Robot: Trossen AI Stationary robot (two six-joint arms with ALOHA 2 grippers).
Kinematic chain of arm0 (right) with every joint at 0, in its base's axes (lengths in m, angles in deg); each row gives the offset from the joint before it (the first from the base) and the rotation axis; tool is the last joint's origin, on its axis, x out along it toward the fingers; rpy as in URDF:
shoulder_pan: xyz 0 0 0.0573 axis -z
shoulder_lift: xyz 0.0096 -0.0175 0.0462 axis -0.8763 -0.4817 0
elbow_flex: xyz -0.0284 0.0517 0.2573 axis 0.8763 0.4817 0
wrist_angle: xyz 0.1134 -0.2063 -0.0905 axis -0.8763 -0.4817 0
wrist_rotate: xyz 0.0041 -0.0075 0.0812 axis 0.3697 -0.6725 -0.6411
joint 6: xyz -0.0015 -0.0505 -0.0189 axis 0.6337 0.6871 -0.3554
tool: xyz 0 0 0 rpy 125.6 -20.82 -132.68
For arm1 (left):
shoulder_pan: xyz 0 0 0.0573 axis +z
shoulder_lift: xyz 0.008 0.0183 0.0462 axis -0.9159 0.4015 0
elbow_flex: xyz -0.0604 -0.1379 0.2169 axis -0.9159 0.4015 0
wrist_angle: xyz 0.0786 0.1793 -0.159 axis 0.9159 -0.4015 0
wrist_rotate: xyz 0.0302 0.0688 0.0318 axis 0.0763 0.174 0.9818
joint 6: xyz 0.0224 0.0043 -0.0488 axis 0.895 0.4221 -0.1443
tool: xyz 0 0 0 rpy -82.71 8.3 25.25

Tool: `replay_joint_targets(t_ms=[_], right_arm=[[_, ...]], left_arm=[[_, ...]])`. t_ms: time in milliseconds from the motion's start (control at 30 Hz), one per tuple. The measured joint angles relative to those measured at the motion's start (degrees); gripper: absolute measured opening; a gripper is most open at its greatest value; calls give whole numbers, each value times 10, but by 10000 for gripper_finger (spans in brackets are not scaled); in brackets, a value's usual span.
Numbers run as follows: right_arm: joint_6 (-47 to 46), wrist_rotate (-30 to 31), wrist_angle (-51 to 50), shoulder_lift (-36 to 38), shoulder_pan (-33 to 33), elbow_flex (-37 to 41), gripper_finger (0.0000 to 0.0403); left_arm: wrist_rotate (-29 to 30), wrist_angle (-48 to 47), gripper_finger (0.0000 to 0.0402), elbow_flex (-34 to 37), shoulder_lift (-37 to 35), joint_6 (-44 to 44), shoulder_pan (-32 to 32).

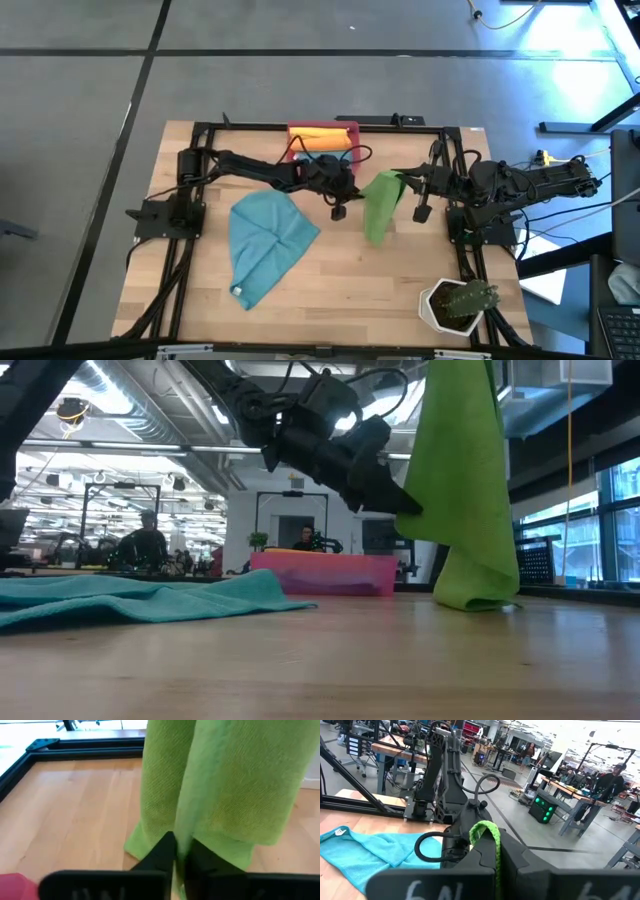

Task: Roll microfiber towels into tight, uniform cylinder then place into a basket
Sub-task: Fold the green microfiber towel

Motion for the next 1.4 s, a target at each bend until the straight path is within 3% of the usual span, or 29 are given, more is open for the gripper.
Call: replay_joint_targets(t_ms=[233,600,867,1400], right_arm=[[13,0,0,2,0,0,1],[42,37,-2,4,0,-26,4],[46,84,-15,4,2,-42,5],[75,86,-21,-2,66,-42,6]], left_arm=[[7,-65,2,0,-63,18,12],[143,-216,0,0,-249,96,12],[227,-269,0,0,-353,151,14],[237,-297,0,0,-396,184,66]])
